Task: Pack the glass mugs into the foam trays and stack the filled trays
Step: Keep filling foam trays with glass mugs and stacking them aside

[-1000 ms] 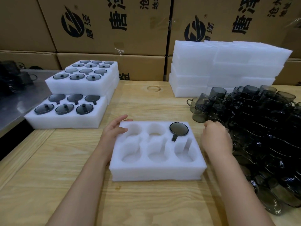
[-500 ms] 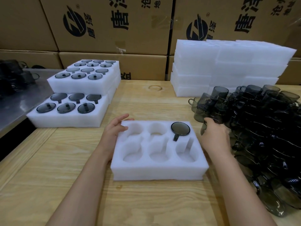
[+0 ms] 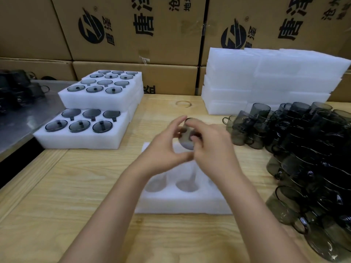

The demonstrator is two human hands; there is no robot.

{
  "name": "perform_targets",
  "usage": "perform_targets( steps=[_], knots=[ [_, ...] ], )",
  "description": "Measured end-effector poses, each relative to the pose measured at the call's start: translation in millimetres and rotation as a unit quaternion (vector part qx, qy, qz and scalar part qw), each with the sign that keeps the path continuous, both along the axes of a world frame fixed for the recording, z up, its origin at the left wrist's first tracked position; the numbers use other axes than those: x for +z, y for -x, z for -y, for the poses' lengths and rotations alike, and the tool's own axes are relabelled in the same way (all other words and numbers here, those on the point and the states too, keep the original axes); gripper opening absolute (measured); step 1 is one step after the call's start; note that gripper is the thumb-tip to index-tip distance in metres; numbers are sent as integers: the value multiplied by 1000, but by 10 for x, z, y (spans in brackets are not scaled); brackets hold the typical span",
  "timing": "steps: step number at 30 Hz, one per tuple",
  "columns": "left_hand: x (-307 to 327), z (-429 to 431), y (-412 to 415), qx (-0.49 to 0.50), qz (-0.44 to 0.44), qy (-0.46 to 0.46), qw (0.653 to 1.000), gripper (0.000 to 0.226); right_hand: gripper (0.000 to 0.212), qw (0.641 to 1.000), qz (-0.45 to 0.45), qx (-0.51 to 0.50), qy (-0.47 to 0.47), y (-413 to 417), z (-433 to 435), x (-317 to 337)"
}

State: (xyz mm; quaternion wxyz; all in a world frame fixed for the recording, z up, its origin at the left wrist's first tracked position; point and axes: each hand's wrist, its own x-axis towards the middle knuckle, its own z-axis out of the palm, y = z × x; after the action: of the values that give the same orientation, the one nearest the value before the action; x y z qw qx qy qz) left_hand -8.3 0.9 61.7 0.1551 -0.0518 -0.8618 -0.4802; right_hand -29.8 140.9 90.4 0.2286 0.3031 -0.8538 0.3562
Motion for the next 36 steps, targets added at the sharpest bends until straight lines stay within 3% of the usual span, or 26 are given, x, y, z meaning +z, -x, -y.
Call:
perform_targets(
  steps=[4,7,9,12,14,18,26,36],
  knots=[
    [-49,-157,29,31,2,-7,999,87,35,999,-25,-7,-39,-71,137,-141],
    [-16,-168,3,42,2,-57,998,77,24,996,-47,16,70,-78,127,-87],
    [15,-102,-7,36,10,-90,995,80,27,988,31,28,148,-12,75,-36],
    [23,15,-37,-7,32,-84,996,85,40,947,275,86,145,163,-29,-30],
    [28,63,-60,-21,47,-72,996,81,44,919,345,122,146,232,-57,-104],
    [11,155,-64,-63,52,-29,996,55,20,941,296,94,133,306,-10,-262],
    [-75,279,-51,-63,62,11,996,59,50,958,269,42,86,315,-8,-344],
    [-104,272,-72,-52,102,99,989,60,49,975,221,8,15,306,-59,-392]
  ],
)
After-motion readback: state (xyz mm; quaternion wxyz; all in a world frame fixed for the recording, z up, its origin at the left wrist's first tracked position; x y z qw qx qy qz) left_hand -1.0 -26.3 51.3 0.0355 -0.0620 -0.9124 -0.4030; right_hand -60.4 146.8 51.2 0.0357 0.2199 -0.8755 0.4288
